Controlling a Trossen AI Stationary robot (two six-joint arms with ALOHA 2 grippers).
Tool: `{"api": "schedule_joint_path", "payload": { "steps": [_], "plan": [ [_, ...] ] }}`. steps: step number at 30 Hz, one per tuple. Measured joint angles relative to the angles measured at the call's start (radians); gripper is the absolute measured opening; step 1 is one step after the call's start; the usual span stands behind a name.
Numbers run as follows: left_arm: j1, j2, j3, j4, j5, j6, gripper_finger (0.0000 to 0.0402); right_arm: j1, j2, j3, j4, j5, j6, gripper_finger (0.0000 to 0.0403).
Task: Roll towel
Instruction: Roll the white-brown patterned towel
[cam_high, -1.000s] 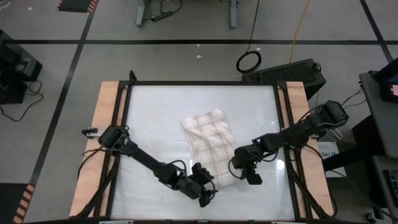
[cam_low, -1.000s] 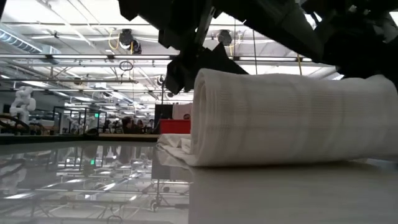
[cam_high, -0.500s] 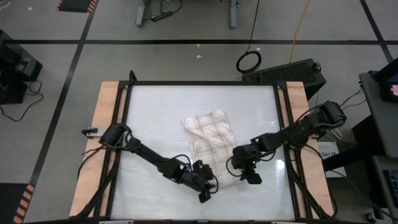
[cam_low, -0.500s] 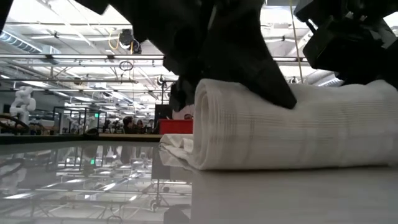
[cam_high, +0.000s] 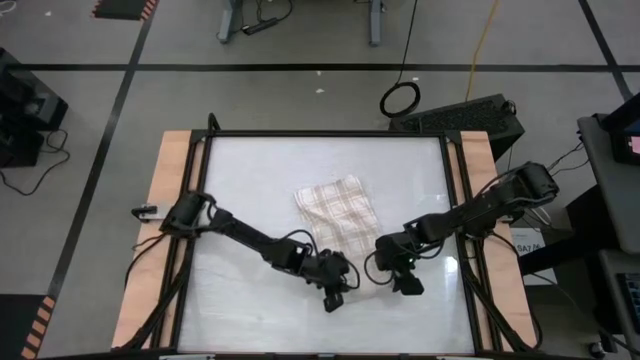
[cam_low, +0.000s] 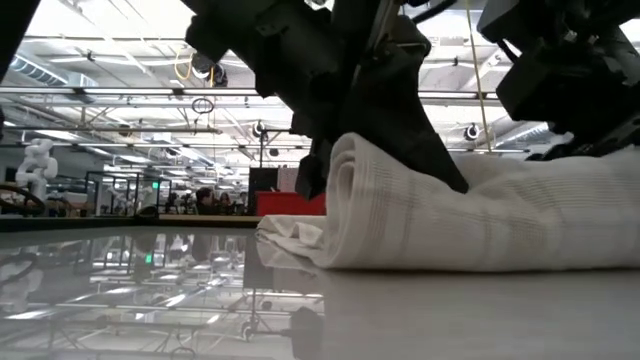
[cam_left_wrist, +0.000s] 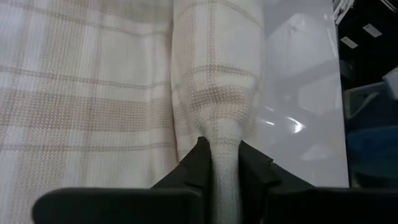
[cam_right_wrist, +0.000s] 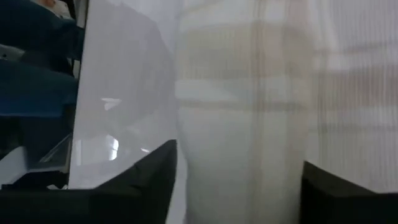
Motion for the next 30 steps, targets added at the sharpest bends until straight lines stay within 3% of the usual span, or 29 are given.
{"api": "schedule_joint_path", "payload": {
  "steps": [3, 8, 15, 25, 30],
  "plan": [
    [0.015, 0.0, 0.0, -0.005, 0.041, -0.001, 0.0049, 0.0, -0.041, 0.0, -0.044, 0.007, 0.001, 0.0249],
    [0.032, 0.0, 0.0, -0.022, 0.067, -0.002, 0.0048, 0.001, -0.174, 0.0, -0.169, 0.108, 0.003, 0.0298],
    [0.049, 0.0, 0.0, -0.047, 0.103, -0.029, 0.0048, 0.122, -0.354, 0.0, -0.217, 0.381, 0.034, 0.0327],
    [0.052, 0.001, 0.0, -0.082, 0.106, -0.106, 0.0048, 0.302, -0.249, 0.0, -0.166, 0.655, 0.025, 0.0323],
    [0.052, 0.0, 0.0, -0.083, 0.105, -0.106, 0.0047, 0.294, -0.183, 0.006, -0.084, 0.637, 0.002, 0.0328]
  ]
}}
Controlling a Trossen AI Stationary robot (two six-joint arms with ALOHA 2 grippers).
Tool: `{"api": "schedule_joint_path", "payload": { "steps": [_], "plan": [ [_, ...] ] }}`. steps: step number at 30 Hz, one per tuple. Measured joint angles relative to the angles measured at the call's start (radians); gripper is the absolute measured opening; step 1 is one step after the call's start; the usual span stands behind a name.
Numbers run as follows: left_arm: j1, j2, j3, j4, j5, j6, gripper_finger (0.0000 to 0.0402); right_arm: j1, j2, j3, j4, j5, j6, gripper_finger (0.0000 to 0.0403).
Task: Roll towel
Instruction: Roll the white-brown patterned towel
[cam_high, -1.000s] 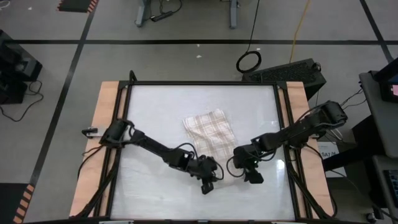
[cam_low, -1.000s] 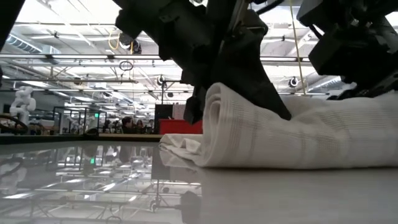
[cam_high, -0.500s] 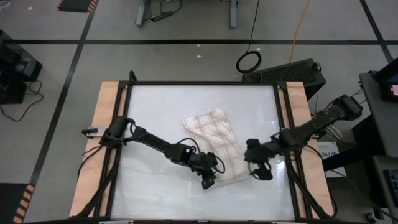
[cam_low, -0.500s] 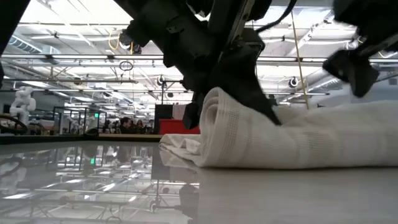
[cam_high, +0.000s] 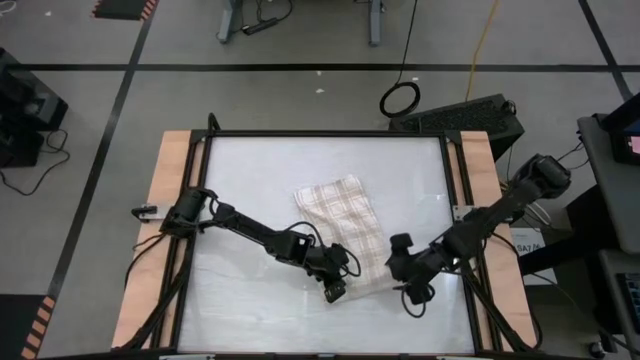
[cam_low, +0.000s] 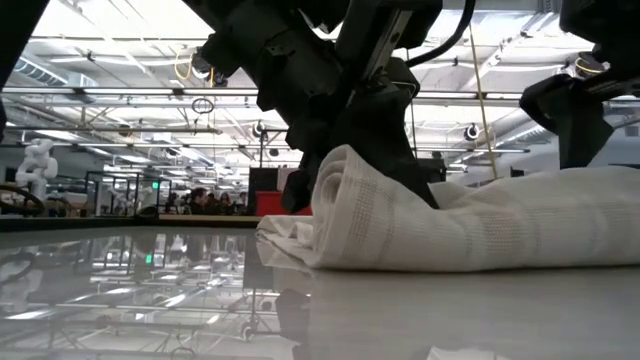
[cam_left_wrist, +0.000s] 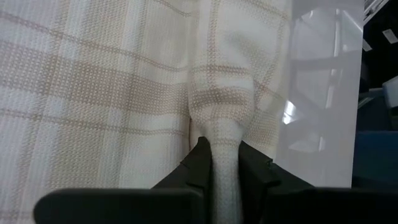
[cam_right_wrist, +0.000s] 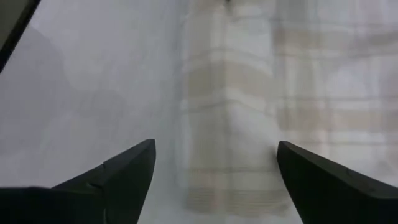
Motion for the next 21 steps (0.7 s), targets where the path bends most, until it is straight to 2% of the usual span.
{"api": "schedule_joint_path", "payload": {
  "steps": [4, 8, 14, 18, 21],
  "plan": [
    [0.0, 0.0, 0.0, -0.004, 0.0, -0.002, 0.0047, -0.001, 0.049, 0.034, -0.014, -0.001, -0.012, 0.0353],
    [0.0, 0.0, 0.0, -0.019, -0.001, -0.002, 0.0047, -0.001, 0.113, 0.057, -0.021, 0.046, -0.085, 0.0364],
    [0.0, 0.0, 0.0, -0.021, -0.002, -0.002, 0.0047, -0.008, 0.197, 0.081, -0.015, 0.077, -0.114, 0.0356],
    [0.0, 0.0, 0.0, -0.022, -0.004, -0.002, 0.0047, -0.008, 0.237, 0.09, 0.001, 0.04, -0.112, 0.0352],
    [0.001, 0.0, 0.0, -0.022, -0.003, -0.002, 0.0047, -0.008, 0.247, 0.09, 0.007, 0.021, -0.094, 0.0329]
  ]
}}
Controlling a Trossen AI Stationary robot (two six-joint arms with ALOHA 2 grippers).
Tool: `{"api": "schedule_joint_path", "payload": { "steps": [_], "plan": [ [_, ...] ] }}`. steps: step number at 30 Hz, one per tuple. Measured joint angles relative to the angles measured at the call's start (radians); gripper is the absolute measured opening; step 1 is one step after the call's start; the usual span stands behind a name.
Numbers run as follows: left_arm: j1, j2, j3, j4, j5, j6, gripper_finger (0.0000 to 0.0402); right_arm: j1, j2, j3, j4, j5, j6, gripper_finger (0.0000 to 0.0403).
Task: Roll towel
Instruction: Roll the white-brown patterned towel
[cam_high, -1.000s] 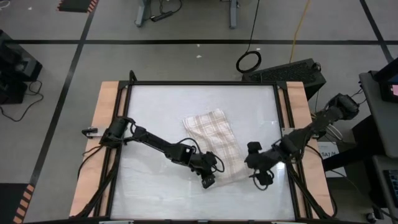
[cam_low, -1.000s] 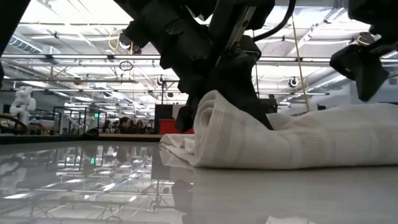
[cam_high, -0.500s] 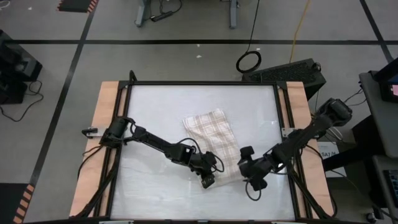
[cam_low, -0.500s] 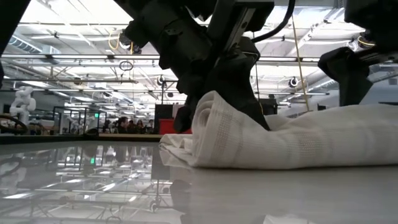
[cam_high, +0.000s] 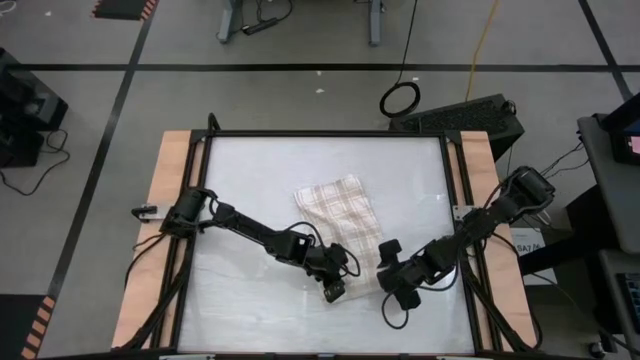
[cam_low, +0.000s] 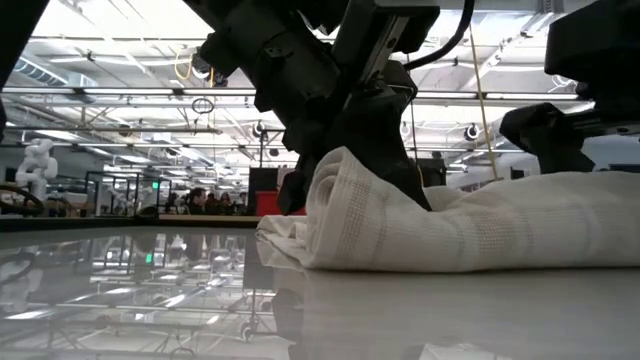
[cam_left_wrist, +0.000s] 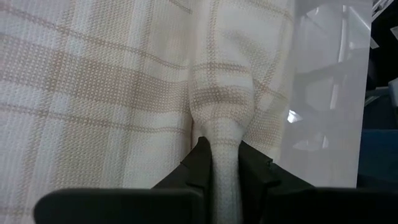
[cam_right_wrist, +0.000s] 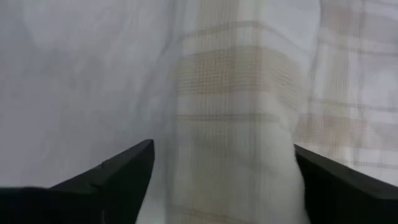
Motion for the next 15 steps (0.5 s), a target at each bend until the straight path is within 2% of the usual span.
{"api": "schedule_joint_path", "payload": {
  "steps": [4, 11, 15],
  "plan": [
    [0.001, 0.0, 0.0, 0.0, 0.001, -0.024, 0.0047, -0.008, 0.0, 0.0, 0.008, -0.001, 0.007, 0.0272],
    [0.002, -0.011, -0.002, 0.0, 0.021, -0.026, 0.005, -0.041, 0.0, 0.0, 0.015, -0.009, 0.009, 0.0148],
    [0.001, -0.033, -0.002, -0.015, 0.067, -0.021, 0.0097, -0.054, 0.0, 0.0, 0.028, -0.014, -0.003, 0.0091]
  ]
}}
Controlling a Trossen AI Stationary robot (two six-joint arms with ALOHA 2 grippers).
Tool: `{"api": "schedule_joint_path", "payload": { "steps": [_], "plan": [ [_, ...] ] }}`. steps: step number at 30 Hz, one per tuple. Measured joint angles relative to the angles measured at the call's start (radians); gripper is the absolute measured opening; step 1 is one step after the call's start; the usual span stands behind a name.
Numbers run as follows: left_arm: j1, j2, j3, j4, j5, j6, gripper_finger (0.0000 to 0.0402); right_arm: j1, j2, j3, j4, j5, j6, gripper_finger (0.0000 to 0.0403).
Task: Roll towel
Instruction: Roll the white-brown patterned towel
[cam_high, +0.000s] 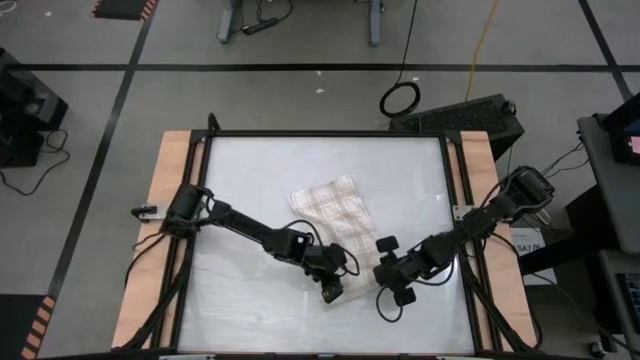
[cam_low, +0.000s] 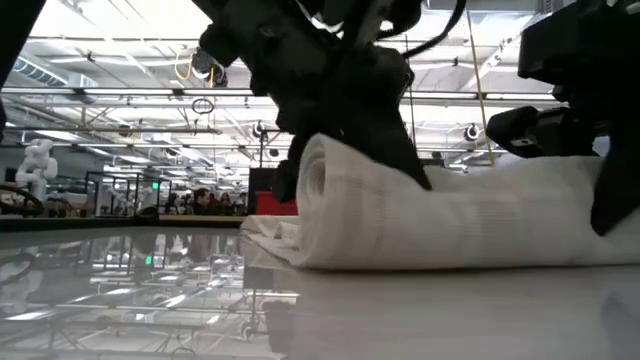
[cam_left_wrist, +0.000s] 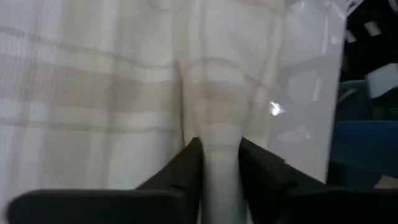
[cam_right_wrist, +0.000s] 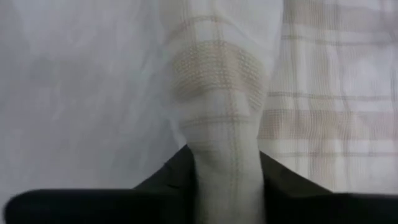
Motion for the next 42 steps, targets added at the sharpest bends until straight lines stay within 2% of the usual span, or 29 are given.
{"api": "schedule_joint_path", "payload": {
  "steps": [3, 7, 11, 15, 17, 21, 26, 30, 34, 42],
  "plan": [
    [-0.001, -0.016, 0.0, -0.009, -0.03, -0.002, 0.0154, -0.005, 0.0, 0.0, 0.015, -0.009, -0.033, 0.0066],
    [0.001, -0.055, 0.001, -0.084, -0.093, -0.009, 0.0226, -0.006, 0.0, 0.0, 0.019, -0.023, -0.042, 0.0055],
    [0.006, -0.118, 0.0, -0.178, -0.092, -0.028, 0.0267, -0.013, -0.001, 0.0, 0.012, -0.096, -0.039, 0.0056],
    [-0.011, -0.199, 0.0, -0.189, -0.095, -0.006, 0.0273, -0.026, -0.001, 0.0, 0.011, -0.149, -0.037, 0.0055],
    [-0.039, -0.232, 0.0, -0.143, -0.118, 0.0, 0.0273, -0.033, -0.001, 0.0, 0.012, -0.169, -0.037, 0.0055],
    [-0.125, -0.261, 0.002, -0.128, -0.241, 0.003, 0.0273, -0.061, -0.001, 0.0, 0.019, -0.236, -0.039, 0.0055],
    [-0.239, -0.218, 0.001, -0.12, -0.422, 0.016, 0.0275, -0.111, -0.001, 0.0, 0.021, -0.338, -0.043, 0.0055],
    [-0.274, -0.179, 0.001, -0.008, -0.522, 0.085, 0.0287, -0.154, -0.001, 0.0, 0.027, -0.445, -0.043, 0.0055],
    [-0.284, -0.123, 0.001, 0.09, -0.547, 0.153, 0.0307, -0.196, -0.001, 0.0, 0.032, -0.541, -0.041, 0.0055],
    [-0.258, -0.043, 0.0, 0.099, -0.574, 0.167, 0.0336, -0.278, -0.001, -0.001, 0.049, -0.656, -0.042, 0.0055]
  ]
}}
